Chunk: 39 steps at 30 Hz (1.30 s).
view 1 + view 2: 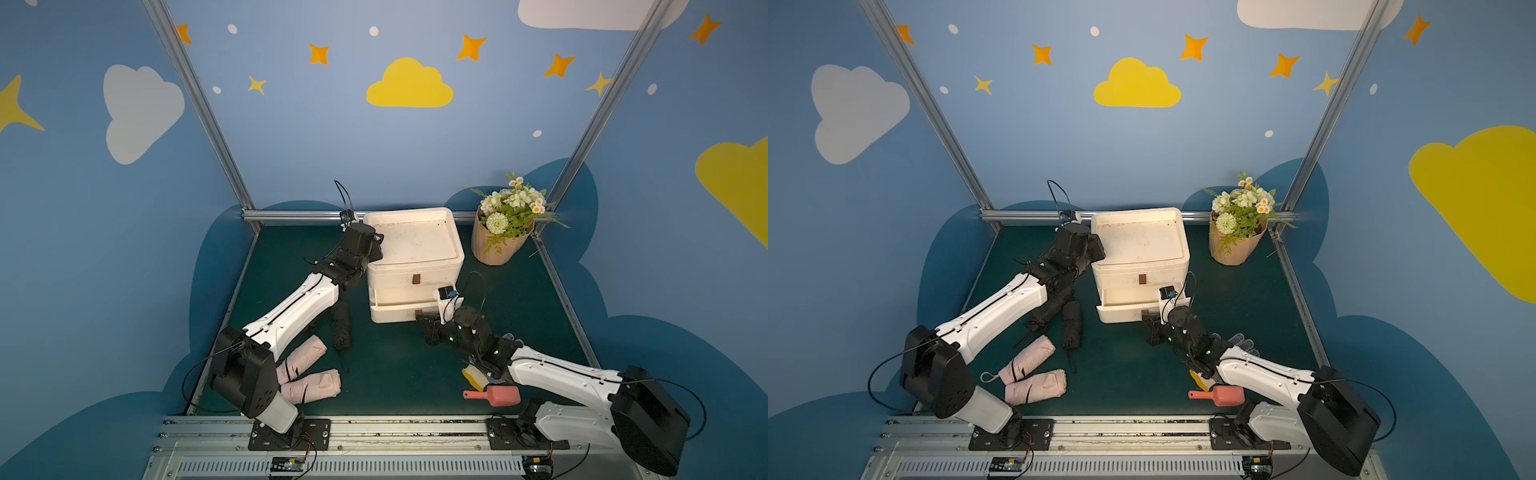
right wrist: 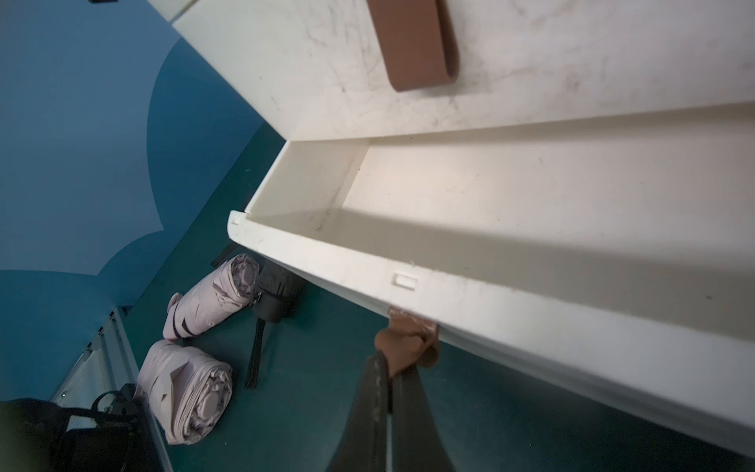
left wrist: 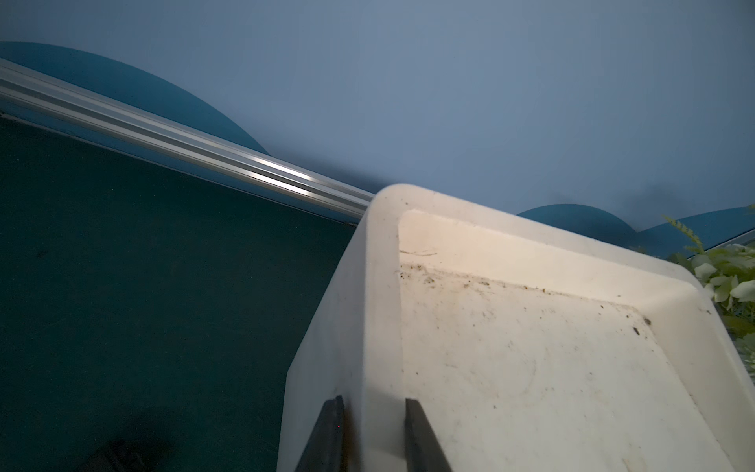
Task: Place the umbrella in the drawer by color
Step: Open the drawer in the storage box.
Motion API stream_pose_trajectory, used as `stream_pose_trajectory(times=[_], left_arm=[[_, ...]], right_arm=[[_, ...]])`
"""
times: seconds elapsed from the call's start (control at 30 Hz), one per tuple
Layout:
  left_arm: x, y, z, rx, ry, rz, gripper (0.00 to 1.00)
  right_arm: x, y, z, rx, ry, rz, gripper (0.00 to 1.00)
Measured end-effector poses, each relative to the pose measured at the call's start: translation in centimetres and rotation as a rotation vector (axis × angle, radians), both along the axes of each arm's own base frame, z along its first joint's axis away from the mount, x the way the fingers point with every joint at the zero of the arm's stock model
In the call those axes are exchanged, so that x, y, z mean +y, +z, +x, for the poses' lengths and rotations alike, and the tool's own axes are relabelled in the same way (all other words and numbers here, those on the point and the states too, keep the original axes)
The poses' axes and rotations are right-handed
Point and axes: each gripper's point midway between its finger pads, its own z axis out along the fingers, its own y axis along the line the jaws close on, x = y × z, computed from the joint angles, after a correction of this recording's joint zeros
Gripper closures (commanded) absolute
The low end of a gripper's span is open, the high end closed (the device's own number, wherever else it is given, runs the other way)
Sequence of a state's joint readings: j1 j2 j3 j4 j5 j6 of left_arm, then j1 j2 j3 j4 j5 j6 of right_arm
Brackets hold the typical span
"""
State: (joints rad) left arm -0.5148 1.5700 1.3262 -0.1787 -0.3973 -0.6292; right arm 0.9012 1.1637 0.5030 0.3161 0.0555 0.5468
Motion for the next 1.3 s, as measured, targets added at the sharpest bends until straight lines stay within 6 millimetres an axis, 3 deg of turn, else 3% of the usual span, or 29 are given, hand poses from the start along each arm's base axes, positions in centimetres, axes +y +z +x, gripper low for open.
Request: stream_pose_trajectory(times=[0.23,0.4,0.73,0.8,0.87,1.07,1.17,1.3], left_arm=[[0.0,0.0,0.1,0.002,-0.003,-0.001,0.97],[-0.1,-0.1,0.1,0.011,-0.006,0.003,0.97],[-0.1,-0.1,0.1,0.016,-0.011,0.001,0.97],[-0.2,-0.1,0.1,0.019,-0.011,0.002,0.97],[-0.2,-0.1,0.1,0.020,-0.014,0.002,0.95],[-0.2,0.0,0.1,0.025,-0.029,-0.014,0.62],[-0.7,-0.6,-0.7,0.068,-0.068,-0.049,0.54],[-0.6,-0.4,-3.1,0.112,-0.124,-0.079,0.47]], right_arm=[[-1.4,-1.0,-2.6,0.012,0.008,-0.022,1.00],[-2.2,-1.2,-3.0,0.006,-0.010,-0.037,1.00],[-2.0,-1.5,-3.3,0.006,-0.009,-0.041,1.00],[-1.9,-1.7,-3.3,0.009,-0.009,-0.045,0.84],[-1.7,-1.9,-3.4,0.014,-0.002,-0.057,0.75],[-1.7,-2.1,-4.6,0.027,0.061,-0.136,0.66],[-2.4,0.0,-5.0,-0.015,0.076,-0.136,0.62],[-3.5,4.4,-5.5,-0.142,0.100,-0.103,0.57]])
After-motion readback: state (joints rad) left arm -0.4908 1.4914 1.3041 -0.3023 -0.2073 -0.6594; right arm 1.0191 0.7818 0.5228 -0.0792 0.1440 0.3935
